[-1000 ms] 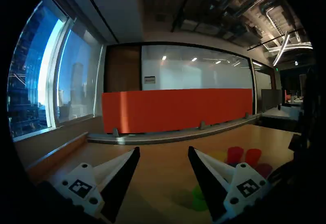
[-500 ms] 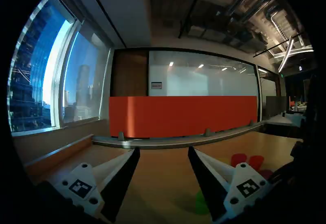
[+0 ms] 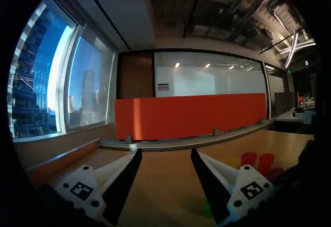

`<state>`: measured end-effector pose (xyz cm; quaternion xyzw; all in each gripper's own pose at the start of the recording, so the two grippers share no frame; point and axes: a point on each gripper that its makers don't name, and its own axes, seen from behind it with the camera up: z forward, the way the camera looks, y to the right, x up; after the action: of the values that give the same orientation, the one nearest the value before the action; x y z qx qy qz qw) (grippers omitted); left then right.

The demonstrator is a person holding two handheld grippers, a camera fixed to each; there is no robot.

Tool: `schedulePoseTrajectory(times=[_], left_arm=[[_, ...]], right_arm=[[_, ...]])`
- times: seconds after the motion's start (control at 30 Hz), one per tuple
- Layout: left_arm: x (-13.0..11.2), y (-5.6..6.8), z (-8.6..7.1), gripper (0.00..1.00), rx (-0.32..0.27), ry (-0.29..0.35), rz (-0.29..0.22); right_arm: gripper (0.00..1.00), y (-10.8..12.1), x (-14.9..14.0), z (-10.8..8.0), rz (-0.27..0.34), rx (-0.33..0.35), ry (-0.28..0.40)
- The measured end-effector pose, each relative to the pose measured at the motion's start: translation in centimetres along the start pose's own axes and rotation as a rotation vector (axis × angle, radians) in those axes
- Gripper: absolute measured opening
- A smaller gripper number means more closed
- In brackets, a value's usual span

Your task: Pour water

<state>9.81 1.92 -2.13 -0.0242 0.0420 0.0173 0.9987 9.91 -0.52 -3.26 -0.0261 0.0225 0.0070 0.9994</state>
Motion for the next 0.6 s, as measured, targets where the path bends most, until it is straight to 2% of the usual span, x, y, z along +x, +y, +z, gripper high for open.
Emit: schedulePoseTrajectory(times=[0.37,0.6], left_arm=[[-3.9,-0.9,0.1,0.87,0.037,-0.020,-0.015],[-6.2,-1.5,0.3,0.87,0.055,-0.039,-0.027]], right_arm=[[1.00,-0.6,0.9,-0.2,-0.009,0.004,-0.003],[1.00,-1.3,1.4,0.1,0.010,0.018,-0.005]])
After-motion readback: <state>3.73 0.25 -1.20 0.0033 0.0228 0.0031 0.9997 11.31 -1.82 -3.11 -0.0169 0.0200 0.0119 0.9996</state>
